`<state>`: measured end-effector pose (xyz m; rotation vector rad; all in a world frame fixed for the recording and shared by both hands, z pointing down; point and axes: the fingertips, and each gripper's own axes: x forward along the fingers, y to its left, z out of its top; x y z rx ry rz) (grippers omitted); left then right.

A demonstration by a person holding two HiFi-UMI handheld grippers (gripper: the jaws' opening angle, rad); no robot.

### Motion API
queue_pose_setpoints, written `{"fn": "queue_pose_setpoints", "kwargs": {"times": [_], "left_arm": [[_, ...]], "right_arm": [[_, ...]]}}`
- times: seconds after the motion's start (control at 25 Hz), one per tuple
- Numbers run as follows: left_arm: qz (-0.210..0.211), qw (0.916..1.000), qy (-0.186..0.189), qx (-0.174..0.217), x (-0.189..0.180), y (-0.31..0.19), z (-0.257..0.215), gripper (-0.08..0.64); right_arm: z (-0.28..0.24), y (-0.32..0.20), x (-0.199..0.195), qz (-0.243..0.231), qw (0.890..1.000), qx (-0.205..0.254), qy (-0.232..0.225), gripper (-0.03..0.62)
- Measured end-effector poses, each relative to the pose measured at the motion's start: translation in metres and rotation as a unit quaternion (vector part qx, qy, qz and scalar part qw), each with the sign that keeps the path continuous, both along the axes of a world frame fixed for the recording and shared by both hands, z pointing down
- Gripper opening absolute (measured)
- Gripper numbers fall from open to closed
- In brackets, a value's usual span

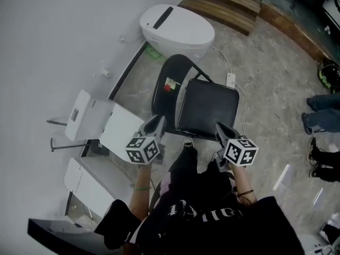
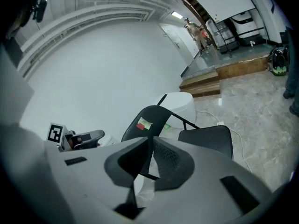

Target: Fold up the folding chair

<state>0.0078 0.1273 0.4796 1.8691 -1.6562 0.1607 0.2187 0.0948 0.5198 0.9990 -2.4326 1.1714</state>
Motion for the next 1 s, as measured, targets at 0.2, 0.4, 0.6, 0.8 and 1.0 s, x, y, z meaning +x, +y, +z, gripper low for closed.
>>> {"fn": "queue_pose_setpoints", "kwargs": {"times": [0.2,0.4,0.6,0.8,1.0], "left_arm": [[0.034,0.9982,-0.004,-0.050,-0.044,-0.031,0.033,0.119],[0.065,0.9929,-0.019,-0.097,-0.067,-0.055,0.068,0.194],[0.086,0.9882,-0.038,-0.121,-0.082,-0.089,0.093,0.201],[0.104,0.9832,-0.012,-0.149,-0.081,-0.110,0.118,0.199],[0.100,0.9840,-0.006,-0.147,-0.076,-0.117,0.127,0.199]], "right_arm": [[0.021,0.000,-0.006,0.039,0.999,-0.026,0.022,0.044],[0.036,0.007,-0.014,0.065,0.996,-0.050,0.029,0.043],[0.050,0.012,-0.017,0.074,0.994,-0.067,0.039,0.044],[0.070,0.008,0.002,0.095,0.992,-0.077,0.040,0.044],[0.103,-0.006,0.038,0.109,0.989,-0.084,0.053,0.044]]}}
